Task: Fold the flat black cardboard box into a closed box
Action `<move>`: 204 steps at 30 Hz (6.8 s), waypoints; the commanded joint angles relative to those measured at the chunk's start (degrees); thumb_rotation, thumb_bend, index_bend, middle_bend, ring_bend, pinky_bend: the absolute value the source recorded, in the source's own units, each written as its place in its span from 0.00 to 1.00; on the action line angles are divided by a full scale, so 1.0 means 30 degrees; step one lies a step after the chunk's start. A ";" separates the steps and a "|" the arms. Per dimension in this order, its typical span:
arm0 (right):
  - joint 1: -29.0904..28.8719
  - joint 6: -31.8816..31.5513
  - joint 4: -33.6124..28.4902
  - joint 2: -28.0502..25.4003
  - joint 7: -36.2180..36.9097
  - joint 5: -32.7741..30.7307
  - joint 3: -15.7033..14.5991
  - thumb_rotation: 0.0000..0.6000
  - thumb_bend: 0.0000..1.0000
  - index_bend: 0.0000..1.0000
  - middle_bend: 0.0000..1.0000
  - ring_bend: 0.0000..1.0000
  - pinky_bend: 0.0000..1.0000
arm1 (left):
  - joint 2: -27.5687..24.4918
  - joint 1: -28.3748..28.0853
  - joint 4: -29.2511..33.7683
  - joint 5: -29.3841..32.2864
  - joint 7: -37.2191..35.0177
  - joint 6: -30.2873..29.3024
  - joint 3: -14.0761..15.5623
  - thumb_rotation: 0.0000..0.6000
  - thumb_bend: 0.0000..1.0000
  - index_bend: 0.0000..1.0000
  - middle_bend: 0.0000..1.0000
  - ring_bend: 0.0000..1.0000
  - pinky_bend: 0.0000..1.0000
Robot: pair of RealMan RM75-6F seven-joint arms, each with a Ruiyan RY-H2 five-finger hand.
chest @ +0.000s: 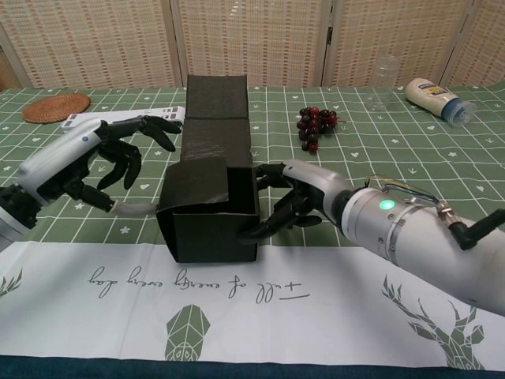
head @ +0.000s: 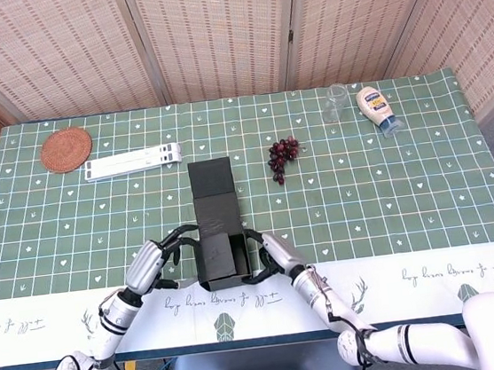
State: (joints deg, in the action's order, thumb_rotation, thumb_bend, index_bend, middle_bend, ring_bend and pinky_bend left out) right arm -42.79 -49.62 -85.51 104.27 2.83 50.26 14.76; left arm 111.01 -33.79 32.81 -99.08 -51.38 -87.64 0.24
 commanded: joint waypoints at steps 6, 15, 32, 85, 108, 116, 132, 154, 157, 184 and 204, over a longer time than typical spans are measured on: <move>0.0154 -0.0044 0.0333 0.0277 -0.0207 0.0221 -0.0114 1.00 0.24 0.44 0.53 0.80 1.00 | 0.1291 -0.0020 -0.2364 -0.0474 -0.0138 -0.0890 0.0770 1.00 0.10 0.41 0.27 0.67 0.85; 0.0392 0.0033 0.0485 0.0258 -0.0405 0.0491 -0.0281 1.00 0.24 0.44 0.53 0.80 1.00 | 0.1735 -0.0267 -0.3662 -0.0680 0.0258 -0.1484 0.1190 1.00 0.10 0.45 0.28 0.67 0.85; 0.0564 0.0086 -0.0054 -0.0032 -0.0733 0.1208 -0.0318 1.00 0.25 0.31 0.51 0.80 1.00 | 0.1775 -0.0602 -0.4432 -0.0879 0.1048 -0.1594 0.1955 1.00 0.10 0.47 0.32 0.67 0.85; 0.1671 -0.1146 -0.1651 -0.0707 -0.2238 0.1827 -0.1319 1.00 0.31 0.01 0.29 0.80 1.00 | 0.2062 -0.1783 -0.6394 -0.2565 0.4263 -0.2199 0.4364 1.00 0.10 0.67 0.57 0.76 0.85; 0.1804 -0.1112 -0.1594 -0.0568 -0.2333 0.1842 -0.1169 1.00 0.31 0.01 0.30 0.80 1.00 | 0.2011 -0.1540 -0.6388 -0.2114 0.3714 -0.2296 0.4285 1.00 0.09 0.59 0.48 0.66 0.82; 0.1890 -0.1226 -0.1670 -0.0663 -0.2219 0.1826 -0.0951 1.00 0.31 0.01 0.30 0.80 1.00 | 0.1663 -0.1329 -0.5945 -0.1652 0.3444 -0.2579 0.3881 1.00 0.09 0.35 0.26 0.57 0.82; 0.1929 -0.1322 -0.1657 -0.0710 -0.1936 0.1565 -0.0467 1.00 0.31 0.01 0.30 0.79 1.00 | 0.0469 -0.0886 -0.3724 -0.0672 0.2901 -0.3030 0.2866 1.00 0.09 0.08 0.13 0.56 0.82; 0.2361 -0.1219 -0.2803 -0.1619 -0.0983 0.2354 -0.0620 1.00 0.00 0.00 0.00 0.65 1.00 | -0.2623 0.0047 0.2758 0.1190 0.2681 -0.1717 0.1035 1.00 0.09 0.04 0.11 0.56 0.82; 0.2714 -0.1614 -0.3730 -0.2474 -0.0881 0.2779 -0.0690 1.00 0.00 0.00 0.00 0.65 1.00 | -0.3207 0.0219 0.4353 0.1572 0.2714 -0.1403 0.0715 1.00 0.08 0.04 0.11 0.56 0.82; 0.0974 -0.3344 -0.0662 -0.2240 -0.5745 0.5074 -0.0240 1.00 0.00 0.00 0.00 0.65 1.00 | -0.7645 0.1471 1.4007 0.3056 0.4962 0.1672 -0.0260 1.00 0.07 0.03 0.09 0.57 0.83; 0.0866 -0.3666 -0.3039 -0.2221 -0.5820 0.5462 -0.0200 1.00 0.00 0.00 0.00 0.65 1.00 | -1.0441 0.1532 1.6162 0.3353 0.2699 0.5898 0.0886 1.00 0.07 0.00 0.00 0.58 0.84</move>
State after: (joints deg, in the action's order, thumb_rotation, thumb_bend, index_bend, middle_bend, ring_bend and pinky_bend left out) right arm -41.05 -60.18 -90.31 101.10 -15.64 66.18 13.47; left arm 82.41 -28.06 79.91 -88.60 -40.00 -74.11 1.07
